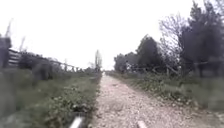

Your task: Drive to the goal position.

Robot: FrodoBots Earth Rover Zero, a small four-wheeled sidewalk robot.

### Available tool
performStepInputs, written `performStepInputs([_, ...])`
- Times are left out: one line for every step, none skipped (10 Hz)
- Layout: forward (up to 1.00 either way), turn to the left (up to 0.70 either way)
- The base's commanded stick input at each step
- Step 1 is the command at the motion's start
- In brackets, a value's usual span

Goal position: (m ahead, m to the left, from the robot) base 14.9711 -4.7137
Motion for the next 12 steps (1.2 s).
performStepInputs([0.7,0.0])
performStepInputs([0.7,0.0])
performStepInputs([0.7,0.0])
performStepInputs([0.7,0.0])
performStepInputs([0.7,0.0])
performStepInputs([0.7,0.0])
performStepInputs([0.7,0.0])
performStepInputs([0.7,0.0])
performStepInputs([0.7,0.0])
performStepInputs([0.7,0.0])
performStepInputs([0.7,0.0])
performStepInputs([0.7,0.0])
